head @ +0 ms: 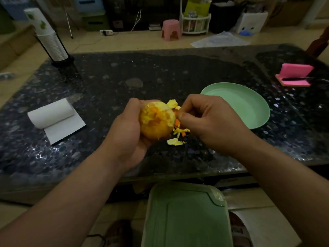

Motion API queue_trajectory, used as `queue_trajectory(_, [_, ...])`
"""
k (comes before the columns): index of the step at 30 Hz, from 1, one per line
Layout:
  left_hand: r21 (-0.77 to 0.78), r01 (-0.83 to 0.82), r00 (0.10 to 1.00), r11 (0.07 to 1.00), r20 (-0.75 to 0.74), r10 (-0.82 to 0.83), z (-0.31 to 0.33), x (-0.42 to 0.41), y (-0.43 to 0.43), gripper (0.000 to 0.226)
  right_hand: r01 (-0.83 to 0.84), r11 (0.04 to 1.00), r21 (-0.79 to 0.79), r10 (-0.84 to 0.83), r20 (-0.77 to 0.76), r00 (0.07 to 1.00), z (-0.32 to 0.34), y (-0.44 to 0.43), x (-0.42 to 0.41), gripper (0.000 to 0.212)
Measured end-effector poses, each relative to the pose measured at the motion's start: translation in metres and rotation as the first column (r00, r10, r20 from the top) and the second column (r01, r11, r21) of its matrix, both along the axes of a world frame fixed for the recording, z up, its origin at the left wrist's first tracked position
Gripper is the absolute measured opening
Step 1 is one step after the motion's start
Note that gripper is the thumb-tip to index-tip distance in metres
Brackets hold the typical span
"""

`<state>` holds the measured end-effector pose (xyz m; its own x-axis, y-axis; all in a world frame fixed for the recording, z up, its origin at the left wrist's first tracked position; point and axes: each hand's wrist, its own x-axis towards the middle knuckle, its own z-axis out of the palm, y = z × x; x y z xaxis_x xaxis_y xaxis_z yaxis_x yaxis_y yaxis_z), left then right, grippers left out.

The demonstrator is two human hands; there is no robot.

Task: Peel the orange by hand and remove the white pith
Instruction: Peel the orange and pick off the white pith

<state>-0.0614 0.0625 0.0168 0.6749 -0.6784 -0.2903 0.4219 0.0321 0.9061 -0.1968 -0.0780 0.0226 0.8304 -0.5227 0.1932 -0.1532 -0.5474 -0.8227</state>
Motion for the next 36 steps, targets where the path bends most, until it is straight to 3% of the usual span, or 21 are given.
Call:
queue_trajectory(4, [-0.07, 0.096, 0.955, 0.993, -0.276, -0.112, 0.002, 0.002, 0.0, 0.052, 0.064, 0.995, -0.081, -0.07, -0.085, 0.994, -0.006, -0.006, 0.002, 0.018])
queue_trajectory(7, [-0.12, 0.131, 0.91, 0.984, -0.379, -0.168, 0.002, 0.002, 0.0, 0.055, 0.073, 0.98, -0.188, -0.093, -0.104, 0.99, -0.008, -0.003, 0.002, 0.023])
queue_trajectory(10, [-0.118, 0.12, 0.903, 0.986, -0.4, -0.158, 0.001, 0.004, -0.001, 0.054, 0.097, 0.956, -0.275, -0.102, -0.002, 0.995, -0.001, 0.003, 0.0, 0.009])
queue_trajectory(19, [-0.073, 0.09, 0.959, 0.993, -0.262, -0.106, -0.002, 0.005, -0.002, 0.05, 0.03, 0.948, -0.316, -0.032, -0.002, 0.999, 0.002, 0.013, -0.001, 0.01])
queue_trajectory(25, [0.0, -0.008, 1.0, 1.0, -0.025, 0.008, -0.006, -0.003, -0.005, 0.036, 0.041, 0.897, -0.44, -0.072, -0.055, 0.996, 0.001, 0.015, 0.002, 0.006])
queue_trajectory(29, [0.028, -0.05, 0.989, 0.998, 0.143, 0.046, -0.009, -0.006, -0.006, 0.024, 0.066, 0.882, -0.467, -0.123, -0.092, 0.988, -0.001, 0.018, 0.005, 0.012])
queue_trajectory(32, [0.028, -0.064, 0.956, 0.998, 0.29, 0.053, -0.007, -0.009, -0.007, 0.034, 0.101, 0.893, -0.438, -0.153, -0.085, 0.985, -0.003, 0.018, 0.006, 0.012])
queue_trajectory(36, [-0.01, -0.076, 0.941, 0.997, 0.331, 0.075, -0.005, -0.012, -0.007, 0.036, 0.126, 0.92, -0.37, -0.154, -0.047, 0.987, -0.005, 0.019, 0.007, 0.009])
